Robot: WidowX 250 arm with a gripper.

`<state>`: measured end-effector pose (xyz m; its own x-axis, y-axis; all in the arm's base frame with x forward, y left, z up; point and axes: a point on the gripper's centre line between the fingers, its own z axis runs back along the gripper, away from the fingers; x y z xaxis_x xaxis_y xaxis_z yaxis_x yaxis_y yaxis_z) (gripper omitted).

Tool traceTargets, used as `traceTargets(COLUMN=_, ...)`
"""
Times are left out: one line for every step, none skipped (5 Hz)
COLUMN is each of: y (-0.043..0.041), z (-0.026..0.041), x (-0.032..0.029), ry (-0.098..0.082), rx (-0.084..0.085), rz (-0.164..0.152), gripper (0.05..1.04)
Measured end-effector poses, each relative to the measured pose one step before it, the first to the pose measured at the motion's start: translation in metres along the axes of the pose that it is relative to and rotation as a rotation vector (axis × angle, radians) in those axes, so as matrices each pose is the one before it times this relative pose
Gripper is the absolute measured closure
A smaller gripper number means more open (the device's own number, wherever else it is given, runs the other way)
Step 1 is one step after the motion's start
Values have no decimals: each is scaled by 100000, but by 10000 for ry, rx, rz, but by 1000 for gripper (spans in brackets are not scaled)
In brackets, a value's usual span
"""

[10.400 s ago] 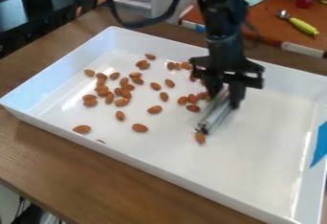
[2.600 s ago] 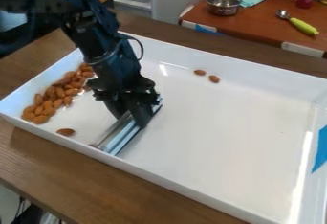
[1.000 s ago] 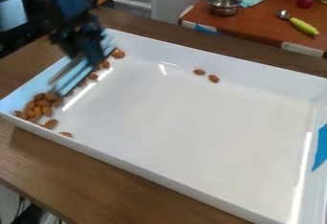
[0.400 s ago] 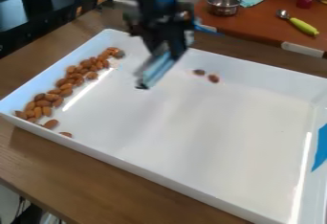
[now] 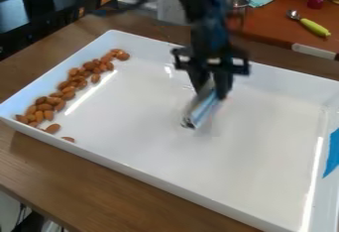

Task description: Sweep into pile

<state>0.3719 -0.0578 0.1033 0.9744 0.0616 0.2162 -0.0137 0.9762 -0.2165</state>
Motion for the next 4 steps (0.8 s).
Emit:
traceTargets(y=-173, z=-2284, x=698, ry=204, rx=400, rz=198, gripper=703)
traceTargets(y=-68, z=-385, x=1777, ry=-173, rx=92, rz=197, gripper=703)
traceTargets(y=215, z=-276, x=1374, ry=17, rx=-12, rz=161, gripper=703)
traceTargets(y=1089, z=106, x=296, ry=153, rx=-41, rz=127, gripper=703)
